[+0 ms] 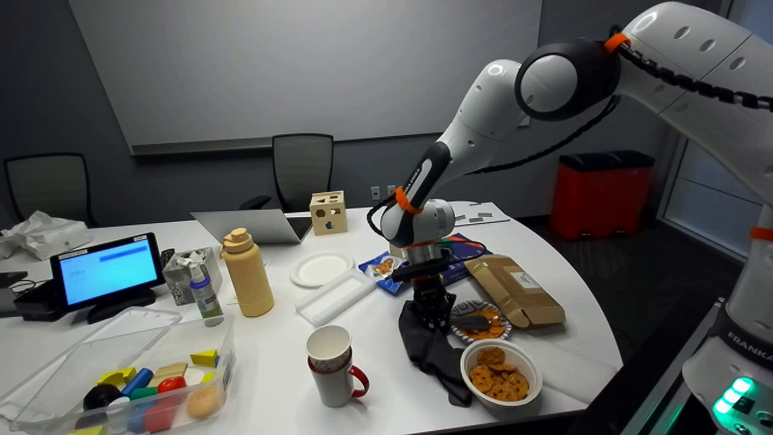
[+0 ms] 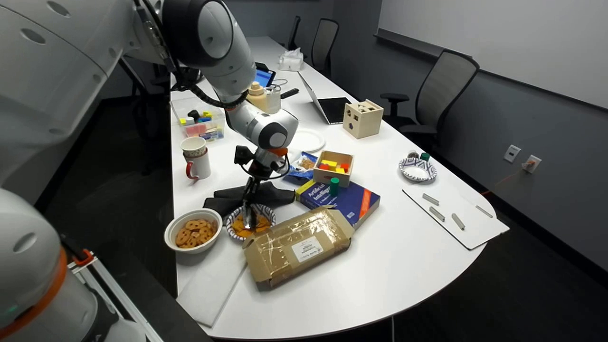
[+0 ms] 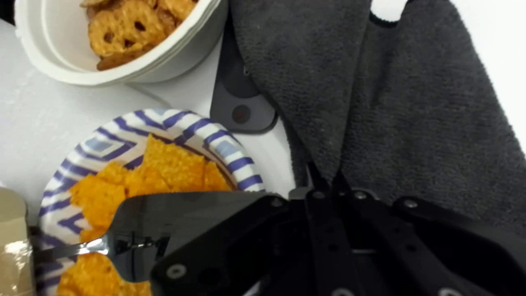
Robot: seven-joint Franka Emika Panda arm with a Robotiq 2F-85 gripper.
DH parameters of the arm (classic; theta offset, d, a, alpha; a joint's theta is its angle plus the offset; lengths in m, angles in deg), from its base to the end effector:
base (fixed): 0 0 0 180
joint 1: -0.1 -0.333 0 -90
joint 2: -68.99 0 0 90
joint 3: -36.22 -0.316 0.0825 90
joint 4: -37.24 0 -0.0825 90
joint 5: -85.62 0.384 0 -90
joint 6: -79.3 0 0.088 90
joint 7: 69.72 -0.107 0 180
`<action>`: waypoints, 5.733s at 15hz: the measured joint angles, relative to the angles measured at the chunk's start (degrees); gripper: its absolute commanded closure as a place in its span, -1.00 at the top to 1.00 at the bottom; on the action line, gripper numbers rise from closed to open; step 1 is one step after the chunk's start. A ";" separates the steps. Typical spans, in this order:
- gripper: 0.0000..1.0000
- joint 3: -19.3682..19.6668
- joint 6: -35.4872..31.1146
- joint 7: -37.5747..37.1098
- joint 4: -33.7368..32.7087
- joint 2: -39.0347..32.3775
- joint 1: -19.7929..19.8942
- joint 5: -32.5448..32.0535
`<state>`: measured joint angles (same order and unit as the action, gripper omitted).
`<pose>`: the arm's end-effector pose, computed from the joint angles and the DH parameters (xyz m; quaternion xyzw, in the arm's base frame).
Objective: Use the black towel to clean the table
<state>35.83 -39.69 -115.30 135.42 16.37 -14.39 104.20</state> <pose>0.5576 0.1651 0.0284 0.8845 -0.3615 -0.2928 0.0349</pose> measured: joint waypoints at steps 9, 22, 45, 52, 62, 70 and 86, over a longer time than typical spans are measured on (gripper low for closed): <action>-0.98 -4.44 -15.71 3.64 4.57 2.46 2.63 4.27; -0.98 -11.68 -12.57 13.30 5.50 0.70 -0.82 8.22; -0.98 -13.66 -28.17 12.36 -5.32 -5.03 6.19 12.09; -0.98 -15.44 -23.84 15.55 -6.37 -5.98 3.43 11.84; -0.98 -1.66 -16.74 2.31 -1.61 0.16 -6.78 0.16; -0.98 4.02 -17.89 -4.69 -0.35 0.99 -5.92 -6.36; -0.98 -10.76 -12.29 12.51 6.07 2.07 -3.32 -1.69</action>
<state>25.07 -51.98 -102.79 141.50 18.44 -17.71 102.51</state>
